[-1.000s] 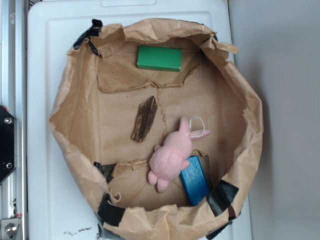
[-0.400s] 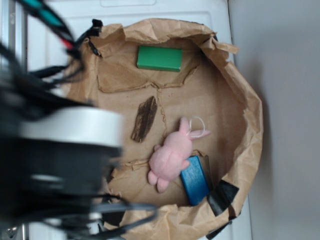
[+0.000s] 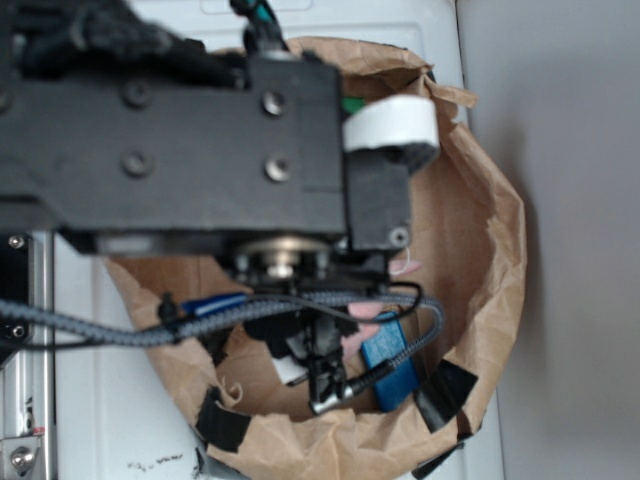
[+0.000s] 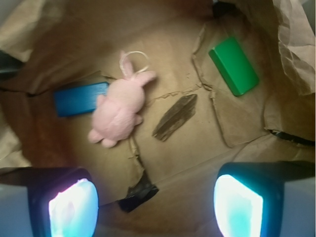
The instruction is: Grab the wood chip.
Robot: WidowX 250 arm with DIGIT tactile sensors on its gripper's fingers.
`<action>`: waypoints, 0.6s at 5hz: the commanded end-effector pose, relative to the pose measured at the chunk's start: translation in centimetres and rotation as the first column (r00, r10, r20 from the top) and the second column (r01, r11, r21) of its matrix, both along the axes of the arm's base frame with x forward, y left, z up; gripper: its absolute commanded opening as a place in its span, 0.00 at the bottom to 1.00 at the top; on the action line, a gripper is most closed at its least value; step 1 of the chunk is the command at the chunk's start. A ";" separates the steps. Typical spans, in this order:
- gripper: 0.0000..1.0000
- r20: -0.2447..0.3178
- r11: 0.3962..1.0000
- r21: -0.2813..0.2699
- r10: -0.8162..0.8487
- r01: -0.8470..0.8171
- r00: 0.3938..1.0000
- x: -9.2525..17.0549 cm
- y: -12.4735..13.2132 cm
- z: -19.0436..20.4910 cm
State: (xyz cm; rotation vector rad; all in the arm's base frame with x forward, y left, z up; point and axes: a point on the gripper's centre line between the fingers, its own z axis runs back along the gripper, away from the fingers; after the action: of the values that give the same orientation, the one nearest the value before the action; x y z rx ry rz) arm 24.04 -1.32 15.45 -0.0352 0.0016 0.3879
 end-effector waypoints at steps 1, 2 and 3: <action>1.00 0.086 0.973 -0.107 0.215 -0.206 0.973 0.3 2.5 0.0; 1.00 0.115 0.938 -0.130 0.336 -0.321 0.935 1.6 3.5 -3.0; 1.00 0.166 0.902 -0.118 0.431 -0.416 0.887 2.7 4.8 -5.9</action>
State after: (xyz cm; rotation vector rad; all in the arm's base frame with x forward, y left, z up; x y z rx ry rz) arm 26.54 2.00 8.53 -0.1389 -0.1390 0.7833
